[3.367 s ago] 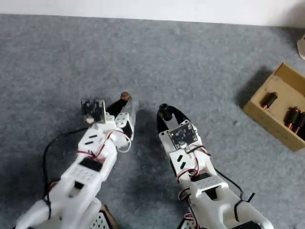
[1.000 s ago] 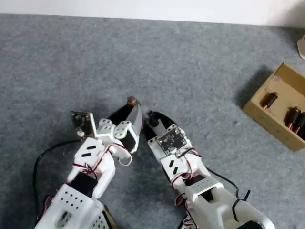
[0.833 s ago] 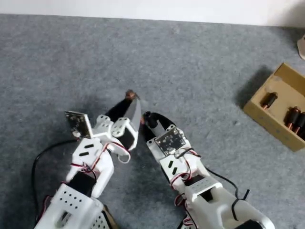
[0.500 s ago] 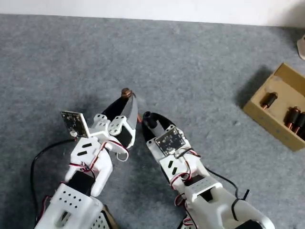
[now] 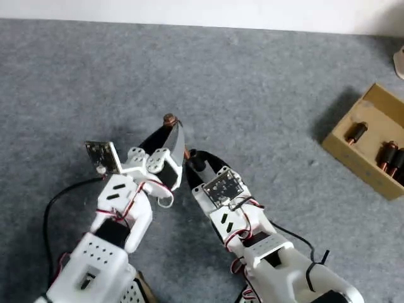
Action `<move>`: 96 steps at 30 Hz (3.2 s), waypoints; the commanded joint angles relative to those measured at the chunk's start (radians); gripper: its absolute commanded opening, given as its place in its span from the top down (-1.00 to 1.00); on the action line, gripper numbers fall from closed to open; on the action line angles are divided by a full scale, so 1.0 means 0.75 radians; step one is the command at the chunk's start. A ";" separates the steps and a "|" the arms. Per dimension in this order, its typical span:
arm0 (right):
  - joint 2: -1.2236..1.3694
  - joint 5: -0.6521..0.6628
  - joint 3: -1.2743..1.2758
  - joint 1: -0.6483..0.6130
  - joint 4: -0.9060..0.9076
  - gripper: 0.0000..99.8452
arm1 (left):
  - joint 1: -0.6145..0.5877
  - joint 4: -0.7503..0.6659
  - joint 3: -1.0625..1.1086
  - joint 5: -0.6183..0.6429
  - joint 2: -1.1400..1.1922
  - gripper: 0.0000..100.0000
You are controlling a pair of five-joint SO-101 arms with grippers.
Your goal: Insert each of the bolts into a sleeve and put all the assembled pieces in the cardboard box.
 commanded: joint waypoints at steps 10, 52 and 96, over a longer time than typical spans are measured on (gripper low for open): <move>-0.009 0.008 0.142 -0.013 0.001 0.99 | 0.036 -0.135 -0.083 0.010 0.095 0.99; -0.011 0.006 0.142 0.087 -0.005 0.99 | 0.210 0.307 -0.052 -0.233 0.091 0.99; -0.009 -0.235 -0.515 0.566 1.120 0.99 | 0.083 0.448 -0.054 -0.225 0.099 0.58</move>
